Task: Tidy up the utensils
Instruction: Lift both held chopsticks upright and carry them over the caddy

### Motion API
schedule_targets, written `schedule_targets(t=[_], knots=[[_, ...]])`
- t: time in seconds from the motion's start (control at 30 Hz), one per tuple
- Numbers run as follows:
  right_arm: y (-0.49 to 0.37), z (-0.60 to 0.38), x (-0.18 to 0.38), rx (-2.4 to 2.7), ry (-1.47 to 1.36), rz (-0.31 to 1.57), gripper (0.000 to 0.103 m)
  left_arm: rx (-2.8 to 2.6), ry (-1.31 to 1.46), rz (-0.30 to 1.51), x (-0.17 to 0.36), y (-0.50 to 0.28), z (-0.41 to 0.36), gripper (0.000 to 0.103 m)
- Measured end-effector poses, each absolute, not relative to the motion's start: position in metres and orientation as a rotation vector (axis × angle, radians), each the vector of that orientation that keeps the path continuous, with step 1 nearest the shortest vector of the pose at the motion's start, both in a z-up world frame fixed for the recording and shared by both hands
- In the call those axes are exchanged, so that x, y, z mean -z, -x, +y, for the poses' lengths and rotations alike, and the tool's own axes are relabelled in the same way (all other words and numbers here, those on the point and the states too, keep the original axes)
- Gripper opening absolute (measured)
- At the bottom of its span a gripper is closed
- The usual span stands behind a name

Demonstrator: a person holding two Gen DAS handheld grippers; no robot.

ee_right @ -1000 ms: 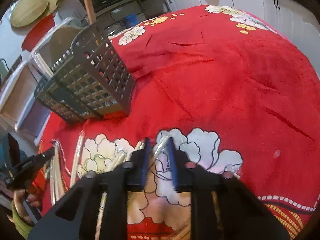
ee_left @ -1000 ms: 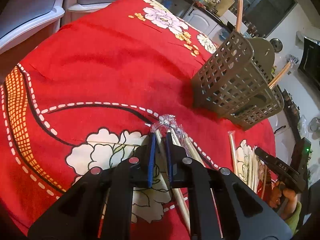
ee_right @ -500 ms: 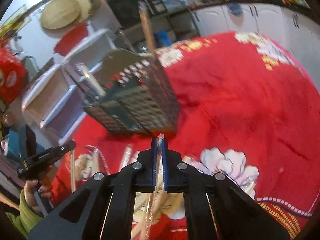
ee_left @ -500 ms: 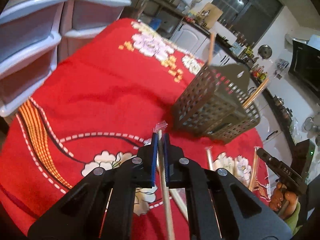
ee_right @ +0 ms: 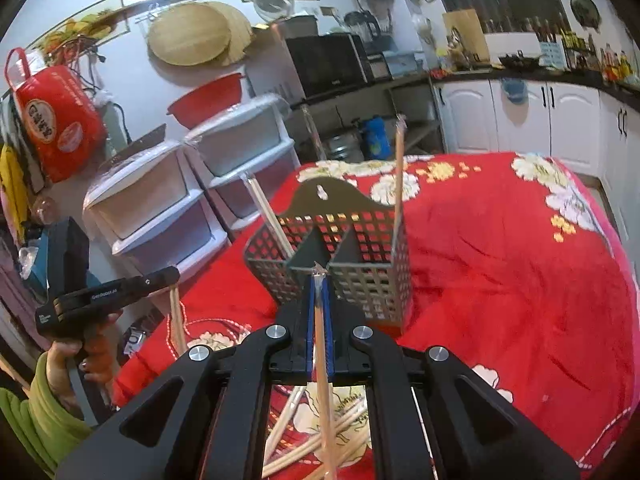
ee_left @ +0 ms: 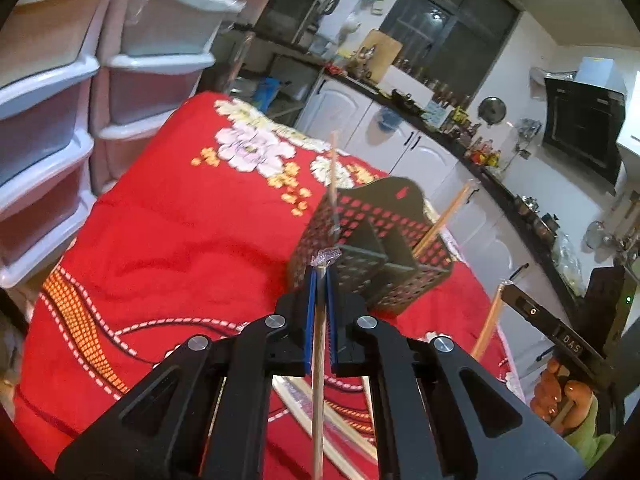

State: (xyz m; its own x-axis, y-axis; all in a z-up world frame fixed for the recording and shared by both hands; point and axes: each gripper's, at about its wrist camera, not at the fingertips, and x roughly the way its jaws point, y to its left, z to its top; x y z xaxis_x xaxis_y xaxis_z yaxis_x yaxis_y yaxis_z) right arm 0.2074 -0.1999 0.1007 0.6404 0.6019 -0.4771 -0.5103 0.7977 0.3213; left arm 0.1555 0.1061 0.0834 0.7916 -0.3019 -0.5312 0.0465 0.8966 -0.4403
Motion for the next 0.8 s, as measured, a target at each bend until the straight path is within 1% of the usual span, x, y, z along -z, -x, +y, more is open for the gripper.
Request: schedule_targets(t=[0.8], knots=[[-0.208, -0.186, -0.152, -0.675, -0.146, 0.446, 0.004, 0.283, 0.371, 0.467, -0.16, -0.176, 0.066, 0.001]])
